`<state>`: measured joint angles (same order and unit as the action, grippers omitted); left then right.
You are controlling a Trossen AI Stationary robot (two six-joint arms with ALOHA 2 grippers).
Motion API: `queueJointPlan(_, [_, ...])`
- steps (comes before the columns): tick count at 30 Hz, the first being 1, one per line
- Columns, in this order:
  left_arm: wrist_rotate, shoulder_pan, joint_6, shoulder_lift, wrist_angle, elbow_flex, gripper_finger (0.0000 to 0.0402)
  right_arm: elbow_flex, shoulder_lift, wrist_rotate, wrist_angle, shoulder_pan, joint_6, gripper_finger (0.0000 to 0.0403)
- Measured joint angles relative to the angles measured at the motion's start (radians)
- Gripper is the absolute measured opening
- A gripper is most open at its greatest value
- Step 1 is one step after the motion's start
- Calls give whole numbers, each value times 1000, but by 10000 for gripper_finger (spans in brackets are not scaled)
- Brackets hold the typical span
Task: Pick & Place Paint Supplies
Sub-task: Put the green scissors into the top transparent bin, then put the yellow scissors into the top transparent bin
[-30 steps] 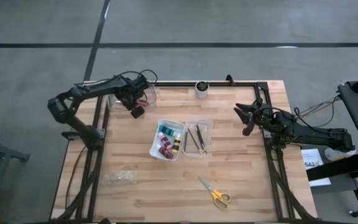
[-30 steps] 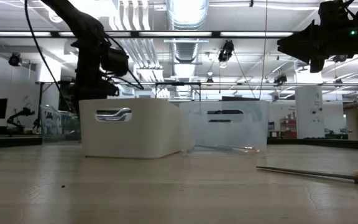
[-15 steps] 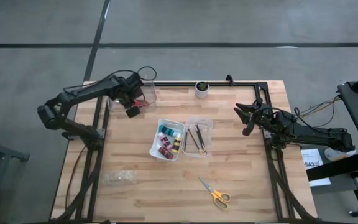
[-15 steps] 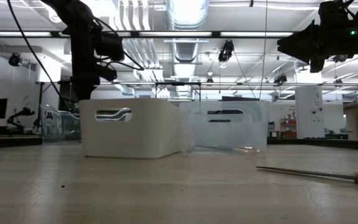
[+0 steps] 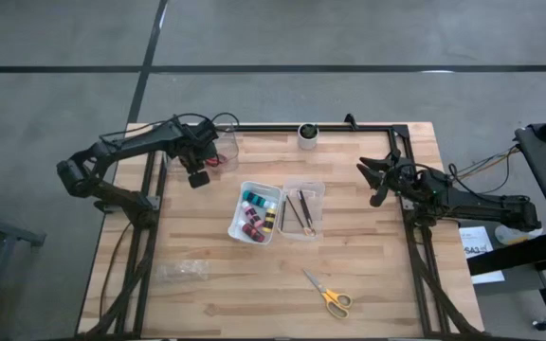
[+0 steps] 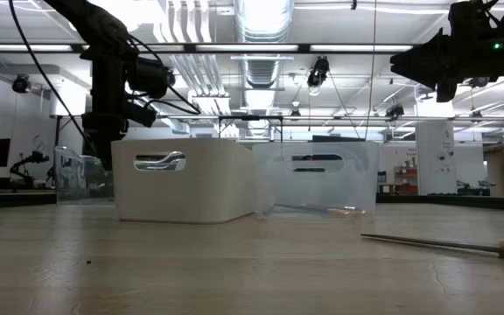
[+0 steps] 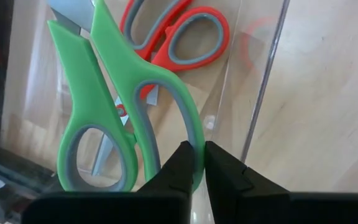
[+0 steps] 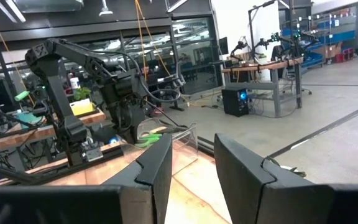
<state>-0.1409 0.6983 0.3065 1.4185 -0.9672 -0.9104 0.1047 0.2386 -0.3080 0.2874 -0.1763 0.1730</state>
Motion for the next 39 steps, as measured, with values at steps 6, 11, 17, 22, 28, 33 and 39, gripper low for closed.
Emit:
queueJointPlan(6, [15, 0, 0, 0, 11, 0, 85, 0, 0, 0, 0, 0, 0, 118])
queueJointPlan(11, [19, 2, -1, 0, 10, 0, 130, 0, 0, 0, 0, 0, 0, 118])
queueJointPlan(17, [24, 0, -28, -12, -5, -36, 149, 0, 0, 0, 0, 0, 0, 118])
queueJointPlan(22, [43, -9, -105, -63, -17, -97, 150, 0, 0, 0, 0, 0, 0, 118])
queueJointPlan(28, [71, -70, -253, -151, 23, -127, 150, 0, 0, 0, 0, 0, 0, 118])
queueJointPlan(33, [71, -196, -336, -203, 74, -110, 150, 0, 0, 0, 0, 0, 0, 118])
queueJointPlan(39, [4, -399, -359, -212, 204, -103, 150, 0, 0, 0, 0, 0, 1, 118])
